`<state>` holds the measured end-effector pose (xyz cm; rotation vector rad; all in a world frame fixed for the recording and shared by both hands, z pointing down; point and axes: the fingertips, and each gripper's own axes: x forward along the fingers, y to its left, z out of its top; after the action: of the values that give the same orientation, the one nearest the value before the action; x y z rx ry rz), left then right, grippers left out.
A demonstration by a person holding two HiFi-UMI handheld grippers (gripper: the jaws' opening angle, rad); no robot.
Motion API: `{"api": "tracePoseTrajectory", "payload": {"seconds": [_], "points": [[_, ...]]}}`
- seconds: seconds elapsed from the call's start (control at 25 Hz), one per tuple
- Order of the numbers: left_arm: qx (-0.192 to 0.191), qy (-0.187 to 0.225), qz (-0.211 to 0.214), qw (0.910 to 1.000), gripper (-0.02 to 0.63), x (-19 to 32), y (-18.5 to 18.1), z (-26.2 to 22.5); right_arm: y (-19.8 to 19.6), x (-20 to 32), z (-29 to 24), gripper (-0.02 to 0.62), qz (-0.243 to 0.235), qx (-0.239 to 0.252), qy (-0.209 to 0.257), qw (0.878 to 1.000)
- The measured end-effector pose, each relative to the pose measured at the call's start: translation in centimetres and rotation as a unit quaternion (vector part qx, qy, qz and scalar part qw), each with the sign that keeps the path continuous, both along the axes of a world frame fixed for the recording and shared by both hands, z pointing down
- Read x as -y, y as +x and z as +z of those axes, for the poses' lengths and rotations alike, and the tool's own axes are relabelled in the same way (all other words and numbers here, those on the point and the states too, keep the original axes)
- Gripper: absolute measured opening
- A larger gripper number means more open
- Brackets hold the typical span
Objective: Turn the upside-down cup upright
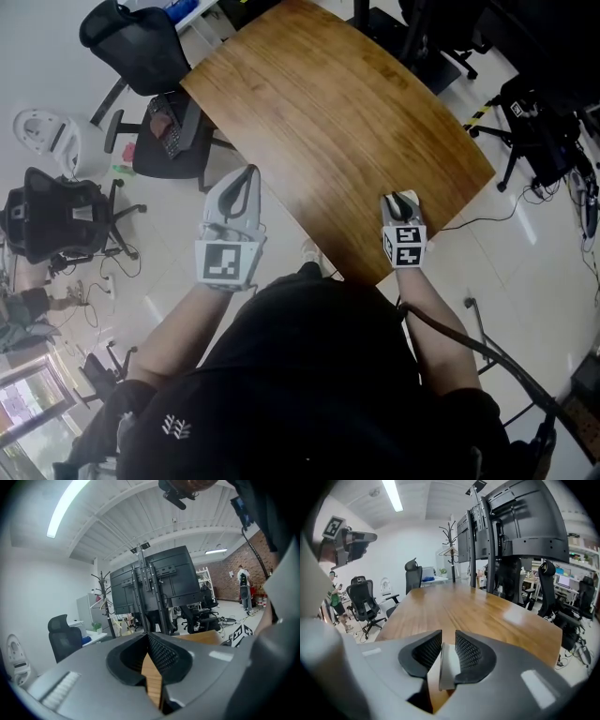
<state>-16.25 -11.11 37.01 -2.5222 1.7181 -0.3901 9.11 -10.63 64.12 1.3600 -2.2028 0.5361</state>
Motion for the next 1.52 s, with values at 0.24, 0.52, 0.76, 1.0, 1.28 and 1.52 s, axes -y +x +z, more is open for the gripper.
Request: {"api": "tracePoseTrajectory", "payload": {"seconds": [0.24, 0.52, 0.76, 1.0, 1.28, 1.52], "points": [[0.000, -0.001, -0.003, 1.0000, 0.000, -0.3, -0.6, -0.2, 1.0, -0.3, -1.4, 0.126, -0.003, 0.012, 0.019, 1.000], [-0.002, 0.006, -0.002, 1.0000, 0.000, 0.1, -0.4, -0.7, 7.7, -2.1, -0.4, 0.238, 0.046, 0.065, -0.043, 0.996], [-0.002, 0.004, 0.007, 1.0000, 0.000, 0.1, 0.5, -0.6, 7.8, -3.0, 1.4, 0.249, 0.060, 0.178, -0.106, 0.976], [-0.003, 0.006, 0.008, 0.9999, 0.000, 0.4, 0.8, -1.1, 7.0, -2.4, 1.5, 0.239, 0.059, 0.200, -0.109, 0.972], [-0.009, 0.011, 0.008, 0.9999, 0.000, 0.7, 0.8, -1.8, 6.3, -1.8, 0.2, 0.111, 0.037, 0.116, -0.061, 0.991], [-0.009, 0.008, 0.011, 0.9999, 0.000, 0.5, 1.1, -1.4, 5.2, -1.2, -0.8, 0.076, 0.004, 0.072, -0.038, 0.997]]}}
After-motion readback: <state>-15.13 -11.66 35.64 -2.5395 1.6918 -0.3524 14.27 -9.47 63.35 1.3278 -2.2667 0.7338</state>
